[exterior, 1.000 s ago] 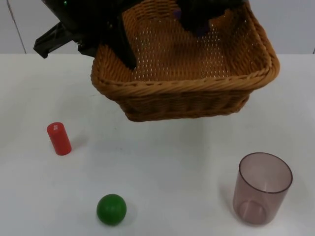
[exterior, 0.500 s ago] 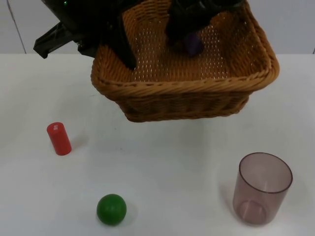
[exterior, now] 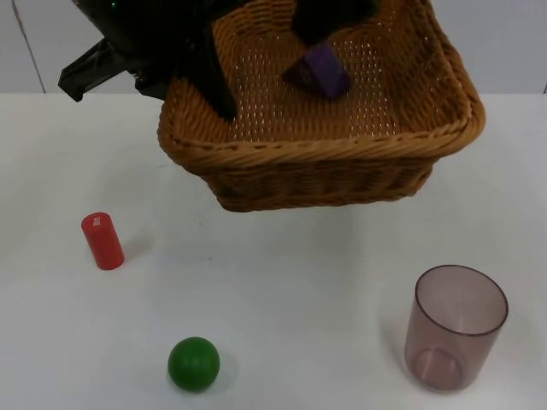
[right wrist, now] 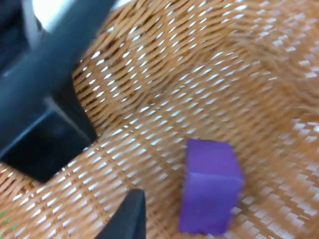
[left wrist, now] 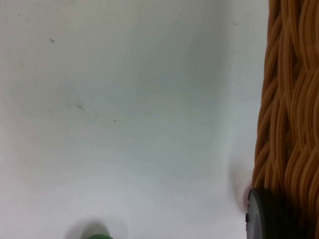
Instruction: Pick up the basket with the left hand and place the triangular block into the basket with the right hand.
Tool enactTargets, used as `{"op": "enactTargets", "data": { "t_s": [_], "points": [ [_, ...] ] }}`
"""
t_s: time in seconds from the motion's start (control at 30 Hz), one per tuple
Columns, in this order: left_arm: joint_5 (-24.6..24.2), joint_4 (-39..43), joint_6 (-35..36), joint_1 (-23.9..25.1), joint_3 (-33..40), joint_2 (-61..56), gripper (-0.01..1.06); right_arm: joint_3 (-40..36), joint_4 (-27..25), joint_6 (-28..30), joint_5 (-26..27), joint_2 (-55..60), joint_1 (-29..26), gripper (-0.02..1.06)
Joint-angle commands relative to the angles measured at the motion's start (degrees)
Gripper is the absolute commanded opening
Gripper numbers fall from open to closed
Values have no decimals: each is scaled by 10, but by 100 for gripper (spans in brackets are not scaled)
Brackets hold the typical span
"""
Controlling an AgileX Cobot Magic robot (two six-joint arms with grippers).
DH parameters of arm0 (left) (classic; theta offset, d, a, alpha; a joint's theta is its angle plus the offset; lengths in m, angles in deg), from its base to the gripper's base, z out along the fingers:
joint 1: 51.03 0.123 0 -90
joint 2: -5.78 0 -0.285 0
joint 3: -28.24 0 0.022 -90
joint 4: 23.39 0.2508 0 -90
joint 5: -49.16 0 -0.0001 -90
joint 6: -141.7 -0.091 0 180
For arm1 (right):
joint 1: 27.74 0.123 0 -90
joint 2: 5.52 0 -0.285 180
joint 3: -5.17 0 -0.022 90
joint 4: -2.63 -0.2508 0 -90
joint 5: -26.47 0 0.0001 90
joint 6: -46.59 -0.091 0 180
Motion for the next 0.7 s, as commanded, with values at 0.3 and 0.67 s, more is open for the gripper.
{"op": "enactTargets", "data": {
  "t_s": [0.3, 0.67],
  "points": [
    [-2, -18, -2, -3, -2, -4, 0, -3, -57, -37, 2, -154, -108, 105],
    [5, -18, -8, -3, -2, -4, 0, -166, -52, -46, 80, -299, -328, 105]
  ]
}}
